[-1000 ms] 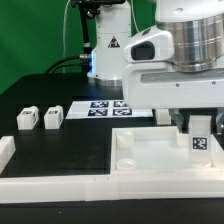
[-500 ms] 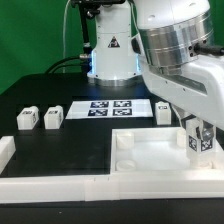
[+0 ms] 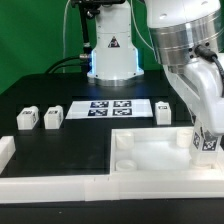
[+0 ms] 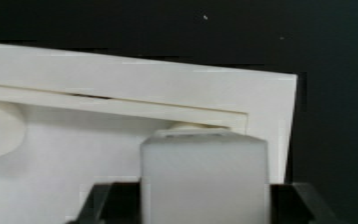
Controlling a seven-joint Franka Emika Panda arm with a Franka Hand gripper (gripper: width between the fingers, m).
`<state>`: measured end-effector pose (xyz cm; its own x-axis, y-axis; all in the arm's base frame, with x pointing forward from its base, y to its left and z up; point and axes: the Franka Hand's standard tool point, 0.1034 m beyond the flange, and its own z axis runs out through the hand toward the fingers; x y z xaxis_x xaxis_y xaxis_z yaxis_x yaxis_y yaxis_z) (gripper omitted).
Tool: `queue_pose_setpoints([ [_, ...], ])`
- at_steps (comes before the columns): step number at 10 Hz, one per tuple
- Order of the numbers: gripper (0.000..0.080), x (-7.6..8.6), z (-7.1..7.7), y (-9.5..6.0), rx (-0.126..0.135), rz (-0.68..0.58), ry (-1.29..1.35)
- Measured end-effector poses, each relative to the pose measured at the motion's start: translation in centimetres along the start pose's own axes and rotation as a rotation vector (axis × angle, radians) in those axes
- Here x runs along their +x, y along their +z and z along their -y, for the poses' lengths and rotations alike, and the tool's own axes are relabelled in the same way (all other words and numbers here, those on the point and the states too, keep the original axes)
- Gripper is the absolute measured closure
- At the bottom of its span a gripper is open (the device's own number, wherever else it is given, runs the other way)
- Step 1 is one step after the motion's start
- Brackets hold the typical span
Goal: Assemble one leg
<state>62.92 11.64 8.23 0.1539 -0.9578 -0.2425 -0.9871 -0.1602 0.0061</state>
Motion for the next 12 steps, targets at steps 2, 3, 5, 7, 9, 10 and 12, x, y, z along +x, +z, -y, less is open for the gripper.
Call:
queue_pose_setpoints([
  [2,0.0253,0.0,0.0,0.1,-0.002,-0.001,-0.156],
  [3,0.0182,-0.3,0.0,0.1,-0.011,-0.003,-0.317],
  [5,0.0156,-0.4,0.0,0.1,-0.013,-0.006,-0.559],
  [7,0.0151,-0.1,-0.2,0.1,-0.029,0.0,-0.807],
  [9,0.015,0.6,-0.2,-0.1,-0.08,-0.006,-1.079],
  [10,0.015,0.8,-0.2,0.0,-0.089,-0.015,-1.186],
  [12,0.0247,0.9,-0.2,0.1,-0.09,-0.016,-1.194],
])
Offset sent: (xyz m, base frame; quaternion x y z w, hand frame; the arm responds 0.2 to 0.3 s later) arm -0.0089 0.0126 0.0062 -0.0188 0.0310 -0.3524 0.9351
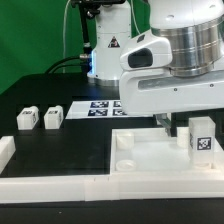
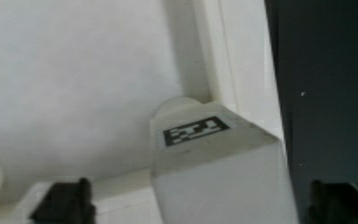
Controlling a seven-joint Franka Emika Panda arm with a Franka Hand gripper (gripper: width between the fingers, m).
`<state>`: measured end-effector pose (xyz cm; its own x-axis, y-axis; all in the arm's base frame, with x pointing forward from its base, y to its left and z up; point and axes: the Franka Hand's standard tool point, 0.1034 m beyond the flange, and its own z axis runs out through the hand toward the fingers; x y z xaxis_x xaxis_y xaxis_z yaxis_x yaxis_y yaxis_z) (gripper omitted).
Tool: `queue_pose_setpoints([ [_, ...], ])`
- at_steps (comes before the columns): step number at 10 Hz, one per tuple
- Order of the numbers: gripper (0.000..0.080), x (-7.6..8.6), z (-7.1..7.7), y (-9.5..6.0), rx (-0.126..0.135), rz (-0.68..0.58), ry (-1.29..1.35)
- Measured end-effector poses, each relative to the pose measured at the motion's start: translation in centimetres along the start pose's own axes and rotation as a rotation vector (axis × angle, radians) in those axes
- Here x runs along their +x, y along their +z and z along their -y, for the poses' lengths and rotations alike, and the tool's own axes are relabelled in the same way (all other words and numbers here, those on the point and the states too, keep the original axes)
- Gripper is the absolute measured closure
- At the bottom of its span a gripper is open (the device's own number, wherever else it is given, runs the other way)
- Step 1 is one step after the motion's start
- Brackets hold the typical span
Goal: Assemble one leg
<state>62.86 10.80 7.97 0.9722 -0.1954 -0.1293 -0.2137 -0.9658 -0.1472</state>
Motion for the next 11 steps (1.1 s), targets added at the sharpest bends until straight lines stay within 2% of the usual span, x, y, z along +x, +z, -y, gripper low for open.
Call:
queue_pose_setpoints([
  [1,0.0382,0.0,0.0,0.01,0.0,0.0,0.002],
  [2,0.0382,-0.06,0.2,0.03,0.009,0.002,0.111],
  [3,0.0506,-0.05,0.13,0.05,0.008,0.003,0.184],
  [6,0.0506,0.06,0.18,0.0,0.024,0.006,0.524],
  [8,0.0506,0.25,-0.15,0.19,0.066,0.007,0.863],
  [10,0.0506,-0.09,-0.08,0.26,0.123,-0.034,1.244],
  [11,0.0506,-0.17,0.08,0.27,0.125,-0.03,1.323],
])
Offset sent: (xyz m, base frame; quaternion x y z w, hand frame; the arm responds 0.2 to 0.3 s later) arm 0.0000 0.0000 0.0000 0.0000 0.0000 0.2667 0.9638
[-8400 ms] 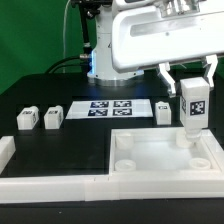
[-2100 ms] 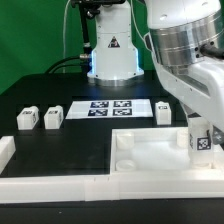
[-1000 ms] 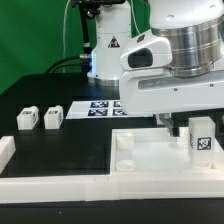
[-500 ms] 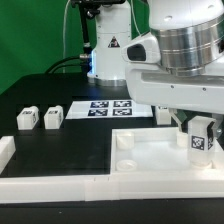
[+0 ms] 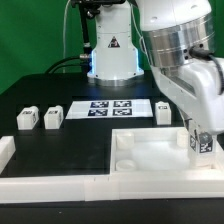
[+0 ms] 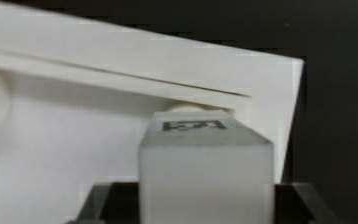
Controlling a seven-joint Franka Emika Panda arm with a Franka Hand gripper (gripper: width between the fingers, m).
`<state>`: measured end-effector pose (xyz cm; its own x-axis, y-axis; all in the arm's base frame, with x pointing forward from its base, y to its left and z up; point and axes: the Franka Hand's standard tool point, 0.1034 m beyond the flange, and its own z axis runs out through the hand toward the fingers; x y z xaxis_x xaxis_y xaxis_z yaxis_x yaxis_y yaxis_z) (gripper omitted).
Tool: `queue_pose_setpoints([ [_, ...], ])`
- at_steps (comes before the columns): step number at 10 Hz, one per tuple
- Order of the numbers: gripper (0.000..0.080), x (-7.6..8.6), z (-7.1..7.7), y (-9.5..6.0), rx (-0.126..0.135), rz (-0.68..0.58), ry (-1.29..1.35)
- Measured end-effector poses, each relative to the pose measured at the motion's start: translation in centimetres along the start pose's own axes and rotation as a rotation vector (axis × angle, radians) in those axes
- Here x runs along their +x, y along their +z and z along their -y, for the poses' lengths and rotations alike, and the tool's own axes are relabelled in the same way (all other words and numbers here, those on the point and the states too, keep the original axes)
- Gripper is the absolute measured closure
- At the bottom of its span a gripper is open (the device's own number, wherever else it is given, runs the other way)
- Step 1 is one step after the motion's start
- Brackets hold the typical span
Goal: Assemble one leg
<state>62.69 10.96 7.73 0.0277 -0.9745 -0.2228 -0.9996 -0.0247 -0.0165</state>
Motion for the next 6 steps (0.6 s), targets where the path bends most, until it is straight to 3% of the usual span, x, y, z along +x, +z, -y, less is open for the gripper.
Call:
queue_pose_setpoints([
  [2,0.0506,0.0,-0.03,0.05,-0.001,0.0,-0.031],
  [4,0.021,-0.07,-0.05,0.1,-0.002,0.0,-0.075],
  [6,0.0162,-0.67,0.11,0.13,-0.005,-0.008,-0.461],
])
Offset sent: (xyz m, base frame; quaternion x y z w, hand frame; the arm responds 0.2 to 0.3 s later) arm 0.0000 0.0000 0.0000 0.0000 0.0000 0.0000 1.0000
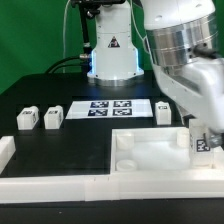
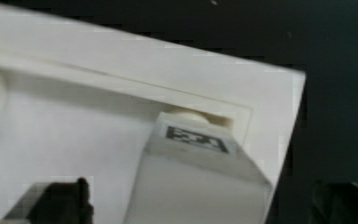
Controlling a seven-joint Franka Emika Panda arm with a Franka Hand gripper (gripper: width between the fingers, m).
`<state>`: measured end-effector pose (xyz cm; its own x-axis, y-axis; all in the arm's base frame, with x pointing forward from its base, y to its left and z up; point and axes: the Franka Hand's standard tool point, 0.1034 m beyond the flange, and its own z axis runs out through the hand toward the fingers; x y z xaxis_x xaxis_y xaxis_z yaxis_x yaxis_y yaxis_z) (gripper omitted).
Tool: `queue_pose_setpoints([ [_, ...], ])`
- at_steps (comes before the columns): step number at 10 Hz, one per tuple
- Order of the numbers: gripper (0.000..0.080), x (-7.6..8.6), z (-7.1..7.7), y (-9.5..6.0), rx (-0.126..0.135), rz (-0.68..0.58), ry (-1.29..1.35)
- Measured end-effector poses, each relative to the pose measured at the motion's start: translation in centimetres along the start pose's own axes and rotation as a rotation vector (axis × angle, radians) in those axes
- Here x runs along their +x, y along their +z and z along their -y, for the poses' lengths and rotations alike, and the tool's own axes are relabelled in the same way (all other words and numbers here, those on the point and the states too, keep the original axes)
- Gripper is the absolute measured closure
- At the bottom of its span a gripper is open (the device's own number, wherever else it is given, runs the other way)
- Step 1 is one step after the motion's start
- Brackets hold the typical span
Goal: Assemble one leg
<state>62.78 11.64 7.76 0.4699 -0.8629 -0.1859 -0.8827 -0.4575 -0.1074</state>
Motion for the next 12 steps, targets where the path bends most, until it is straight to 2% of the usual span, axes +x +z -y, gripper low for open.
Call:
queue_pose_setpoints([
  [4,0.0151,0.14,-0.16,0.13,-0.006,0.0,-0.342],
  [5,0.0151,0.13,-0.43,0.31,-0.046,-0.005,-0.528],
  [6,0.0151,0.25,-0.49,0.33,-0.074,-0.018,-0.71],
  [7,0.0151,0.28,-0.55,0.38,-0.08,-0.017,-0.832],
  [9,0.0151,0.24,-0.54,0.39,-0.075,-0.015,-0.797],
  [10,0.0243,0.26,-0.55,0.39,-0.075,-0.015,-0.797],
  [11,0.0243,0.18,-0.52,0.41,-0.072,-0.015,-0.722],
  [12,0.046,-0.02,-0.44,0.44,-0.063,-0.013,-0.592],
])
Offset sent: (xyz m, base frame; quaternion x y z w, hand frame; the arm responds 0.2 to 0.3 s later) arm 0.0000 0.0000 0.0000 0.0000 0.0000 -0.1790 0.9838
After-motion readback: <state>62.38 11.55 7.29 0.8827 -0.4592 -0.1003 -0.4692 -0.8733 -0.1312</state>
